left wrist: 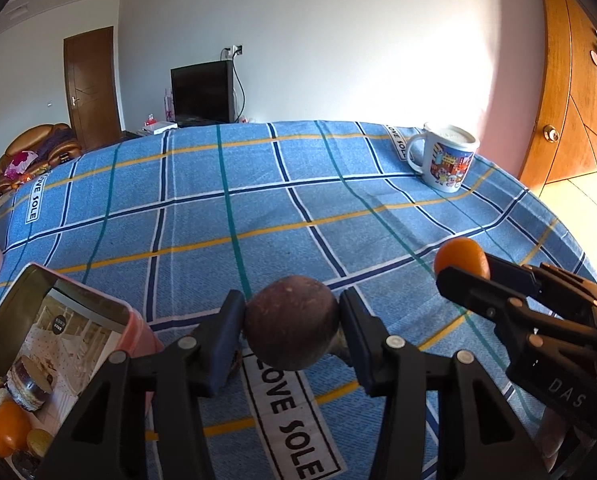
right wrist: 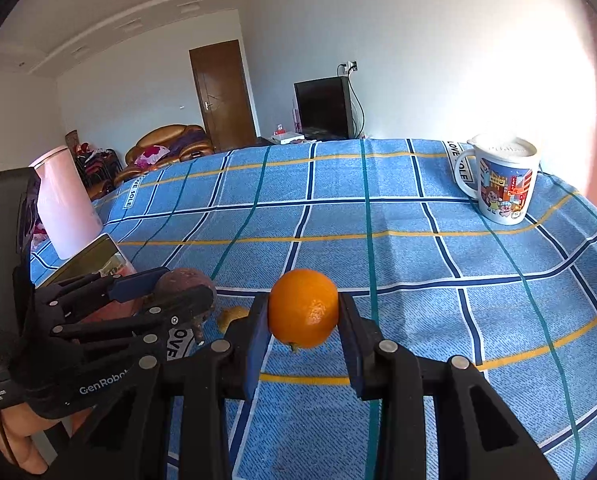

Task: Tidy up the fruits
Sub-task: 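Carry the orange and purple passion fruit over the tin and open both tools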

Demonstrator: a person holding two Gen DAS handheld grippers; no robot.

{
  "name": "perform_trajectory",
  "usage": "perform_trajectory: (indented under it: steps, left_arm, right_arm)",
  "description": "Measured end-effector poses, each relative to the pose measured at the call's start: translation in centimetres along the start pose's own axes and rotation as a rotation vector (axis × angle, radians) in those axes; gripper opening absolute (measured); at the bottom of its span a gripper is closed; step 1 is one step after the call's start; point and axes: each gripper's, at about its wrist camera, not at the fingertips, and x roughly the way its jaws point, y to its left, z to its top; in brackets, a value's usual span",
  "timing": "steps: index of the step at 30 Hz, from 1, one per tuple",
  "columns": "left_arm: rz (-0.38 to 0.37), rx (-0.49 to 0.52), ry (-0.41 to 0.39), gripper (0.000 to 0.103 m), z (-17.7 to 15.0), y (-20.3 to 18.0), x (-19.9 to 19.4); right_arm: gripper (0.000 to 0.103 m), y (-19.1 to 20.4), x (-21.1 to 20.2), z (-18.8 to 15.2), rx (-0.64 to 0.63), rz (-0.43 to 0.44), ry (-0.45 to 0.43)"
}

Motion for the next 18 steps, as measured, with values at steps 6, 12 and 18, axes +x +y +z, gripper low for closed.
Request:
perform_trajectory:
  steps: [6, 12, 18]
  left_arm:
    - [0.008, 0.002, -0.065, 0.051, -0.3, -0.1, -1.5]
    - [0.020, 0.001, -0.109, 0.051, -0.5, 0.0, -2.4]
    - [0.025, 0.007, -0.150, 0.051, -0.9, -0.1, -3.5]
  right_arm:
    - [0.036, 0.3, -0.9, -0.1, -0.015, 0.023, -0.048]
    - [0.036, 0.4, -1.6, -0.1, -0.022, 0.034, -0.083]
    - [0.036, 0.5, -2.3, -0.2, -0.025, 0.054, -0.114]
